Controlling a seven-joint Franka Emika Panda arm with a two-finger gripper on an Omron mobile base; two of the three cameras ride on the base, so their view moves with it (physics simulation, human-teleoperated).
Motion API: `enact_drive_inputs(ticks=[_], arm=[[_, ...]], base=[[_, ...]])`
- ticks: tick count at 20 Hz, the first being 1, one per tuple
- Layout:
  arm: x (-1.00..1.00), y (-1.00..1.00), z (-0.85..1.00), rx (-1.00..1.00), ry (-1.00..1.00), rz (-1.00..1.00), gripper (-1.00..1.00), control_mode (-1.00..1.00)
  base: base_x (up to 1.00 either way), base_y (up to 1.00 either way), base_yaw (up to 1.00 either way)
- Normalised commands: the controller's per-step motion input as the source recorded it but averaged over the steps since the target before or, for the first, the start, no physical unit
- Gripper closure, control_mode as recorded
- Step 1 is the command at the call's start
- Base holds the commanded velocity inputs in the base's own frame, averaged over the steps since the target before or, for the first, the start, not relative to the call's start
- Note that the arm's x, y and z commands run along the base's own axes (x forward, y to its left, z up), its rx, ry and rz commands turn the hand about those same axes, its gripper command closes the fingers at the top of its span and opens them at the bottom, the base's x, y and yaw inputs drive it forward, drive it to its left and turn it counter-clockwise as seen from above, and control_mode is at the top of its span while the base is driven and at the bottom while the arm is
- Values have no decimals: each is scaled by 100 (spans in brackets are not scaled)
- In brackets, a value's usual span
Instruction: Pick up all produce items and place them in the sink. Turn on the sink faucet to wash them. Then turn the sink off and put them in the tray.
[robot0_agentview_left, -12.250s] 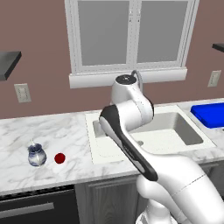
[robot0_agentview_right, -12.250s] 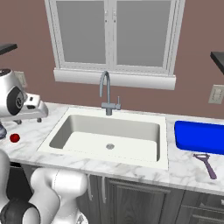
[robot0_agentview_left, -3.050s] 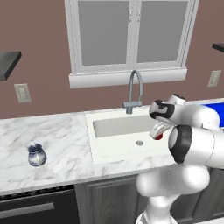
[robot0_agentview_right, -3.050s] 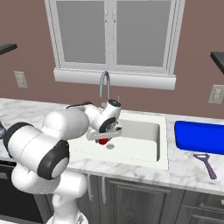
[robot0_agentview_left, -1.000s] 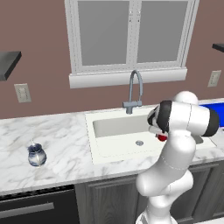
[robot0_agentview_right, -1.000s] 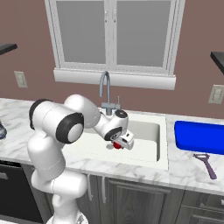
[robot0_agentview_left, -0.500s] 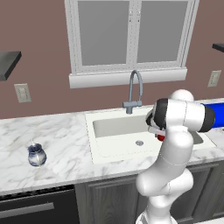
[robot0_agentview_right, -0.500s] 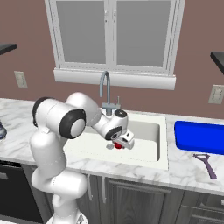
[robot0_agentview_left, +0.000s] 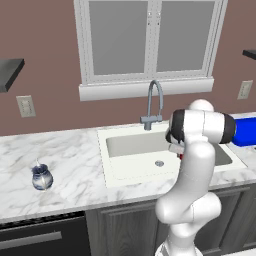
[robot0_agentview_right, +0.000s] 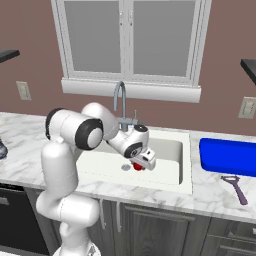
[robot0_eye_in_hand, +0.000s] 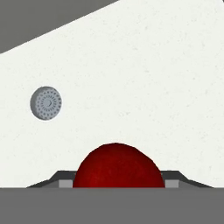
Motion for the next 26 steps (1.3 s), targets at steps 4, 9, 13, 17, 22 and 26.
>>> enact_drive_inputs(ticks=[4,9,13,17,22,26], arm=[[17,-13,-16,0,2,0,100,-100],[19,-8,-21,0,2,0,100,-100],[19,-8,-22,0,1,0,100,-100],[24,-7,-24,0,2,0,100,-100],[22,-4,-26,0,1,0,100,-100],[24,-4,-24,0,1,0,100,-100]], base=[[0,0,0],[0,0,0],[0,0,0],[0,0,0],[0,0,0],[0,0,0]])
